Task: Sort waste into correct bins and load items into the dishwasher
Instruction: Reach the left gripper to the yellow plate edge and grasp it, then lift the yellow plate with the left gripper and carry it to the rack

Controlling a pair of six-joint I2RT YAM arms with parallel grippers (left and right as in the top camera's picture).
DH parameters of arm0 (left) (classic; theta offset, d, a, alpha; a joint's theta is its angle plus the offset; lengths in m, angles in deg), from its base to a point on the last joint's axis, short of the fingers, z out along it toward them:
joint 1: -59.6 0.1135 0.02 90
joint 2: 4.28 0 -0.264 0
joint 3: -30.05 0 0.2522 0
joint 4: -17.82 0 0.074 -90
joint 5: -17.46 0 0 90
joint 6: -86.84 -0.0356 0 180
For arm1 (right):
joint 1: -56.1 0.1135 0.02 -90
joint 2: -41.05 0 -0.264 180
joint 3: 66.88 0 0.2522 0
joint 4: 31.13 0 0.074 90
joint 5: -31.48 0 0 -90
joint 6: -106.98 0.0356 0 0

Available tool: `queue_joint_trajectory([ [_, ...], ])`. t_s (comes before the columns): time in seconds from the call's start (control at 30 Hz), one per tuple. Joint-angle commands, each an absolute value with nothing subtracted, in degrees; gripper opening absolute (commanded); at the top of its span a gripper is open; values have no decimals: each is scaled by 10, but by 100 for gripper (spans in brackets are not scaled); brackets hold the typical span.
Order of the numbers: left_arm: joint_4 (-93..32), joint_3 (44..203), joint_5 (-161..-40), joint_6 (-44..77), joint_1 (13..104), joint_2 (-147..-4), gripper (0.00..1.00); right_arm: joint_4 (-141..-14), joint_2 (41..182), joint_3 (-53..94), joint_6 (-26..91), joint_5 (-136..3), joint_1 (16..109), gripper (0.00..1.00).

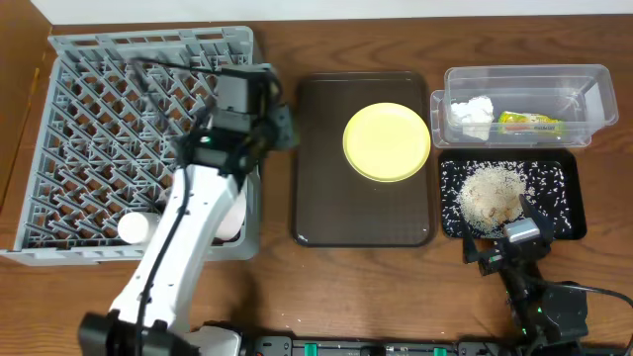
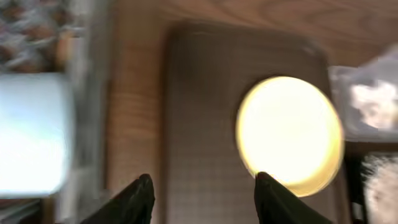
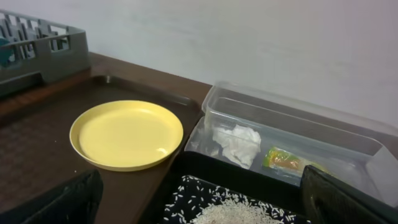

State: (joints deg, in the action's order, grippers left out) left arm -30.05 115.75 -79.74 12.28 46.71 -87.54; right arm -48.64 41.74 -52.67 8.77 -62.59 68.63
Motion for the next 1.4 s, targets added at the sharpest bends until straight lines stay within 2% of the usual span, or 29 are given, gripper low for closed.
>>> queue_joint_trajectory([
  [0.0,-250,1156,-842,135,423,-950,53,-488,414,-528,81,-626,691,99],
  [0.13,-196,1156,-851,134,398,-1031,58,-488,414,-528,81,-626,691,99],
  [0.23,-148,1156,-911,135,399,-1095,60,-488,414,-528,81,-626,691,99],
  [0.67,-72,1156,-980,175,403,-1233,60,-488,414,-528,81,-626,691,99],
  [0.73,-59,1156,-1011,178,403,-1249,55,-488,414,-528,81,-626,691,99],
  [0.83,-55,1156,-1022,199,403,-1269,40,-488,414,-528,81,-626,691,99],
  [0.97,-57,1156,-1037,199,403,-1283,15,-488,414,-528,81,-626,691,99],
  [1.03,-57,1156,-1039,199,403,-1283,8,-488,414,-528,81,-626,691,99],
  [1.2,-59,1156,-1068,199,412,-1265,8,-488,414,-528,81,-626,691,99],
  [1.37,-94,1156,-1085,184,446,-1185,7,-488,414,-528,81,-626,691,99],
])
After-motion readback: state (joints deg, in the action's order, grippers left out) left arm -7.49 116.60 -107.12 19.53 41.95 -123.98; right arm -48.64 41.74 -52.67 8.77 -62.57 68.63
